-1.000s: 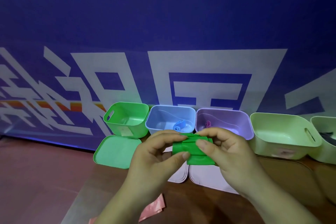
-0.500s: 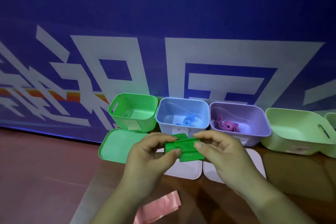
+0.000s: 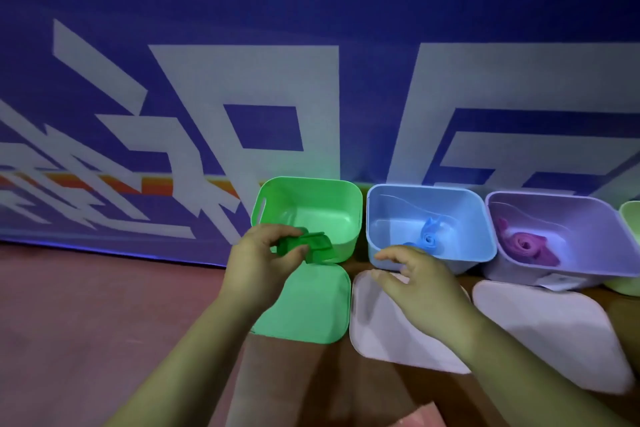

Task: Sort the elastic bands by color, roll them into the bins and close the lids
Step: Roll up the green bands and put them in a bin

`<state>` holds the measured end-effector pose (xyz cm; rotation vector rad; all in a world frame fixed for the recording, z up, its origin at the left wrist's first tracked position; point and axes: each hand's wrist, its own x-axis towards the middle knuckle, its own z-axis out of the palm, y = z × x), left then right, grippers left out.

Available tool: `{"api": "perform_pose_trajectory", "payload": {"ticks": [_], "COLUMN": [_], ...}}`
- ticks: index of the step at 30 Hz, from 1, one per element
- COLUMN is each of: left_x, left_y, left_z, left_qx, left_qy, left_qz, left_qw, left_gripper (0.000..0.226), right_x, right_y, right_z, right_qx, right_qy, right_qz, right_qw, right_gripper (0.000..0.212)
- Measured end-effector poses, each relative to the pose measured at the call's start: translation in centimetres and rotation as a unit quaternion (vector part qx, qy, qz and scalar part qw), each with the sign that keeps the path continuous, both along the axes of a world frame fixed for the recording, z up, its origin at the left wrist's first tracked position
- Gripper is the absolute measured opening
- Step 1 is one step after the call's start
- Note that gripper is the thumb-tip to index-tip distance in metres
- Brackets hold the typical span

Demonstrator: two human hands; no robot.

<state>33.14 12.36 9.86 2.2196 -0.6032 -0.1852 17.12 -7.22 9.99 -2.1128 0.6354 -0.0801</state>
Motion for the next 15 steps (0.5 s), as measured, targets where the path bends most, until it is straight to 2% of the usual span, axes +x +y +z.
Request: {"api": "perform_pose_trajectory", "payload": {"ticks": [7, 11, 15], "left_x": [9.5, 11.4, 12.1], "left_y": [-5.3, -7.9, -8.9], "left_z": [-5.4, -9.0, -11.0], "left_qx": [0.117, 0.163, 0.197], "left_qy": [-0.039, -0.011, 0.018], "left_qz": [-0.092, -0.142, -0.18], "left_qw": [0.988, 0.976, 0.964], "left_gripper": [0.029, 0.028, 0.031], "right_x": [6.8, 8.5, 8.4], "right_y": [-0.5, -0.9, -1.1], "right_z": [-4.8, -7.5, -9.2], "right_qx": [-0.179, -0.2, -0.221], "right_qy": [0.082, 0.142, 0.139], "right_qz": [0.054, 0.102, 0.115], "right_qw": [0.979, 0.964, 0.958], "right_gripper": [0.053, 0.063, 0.063]}}
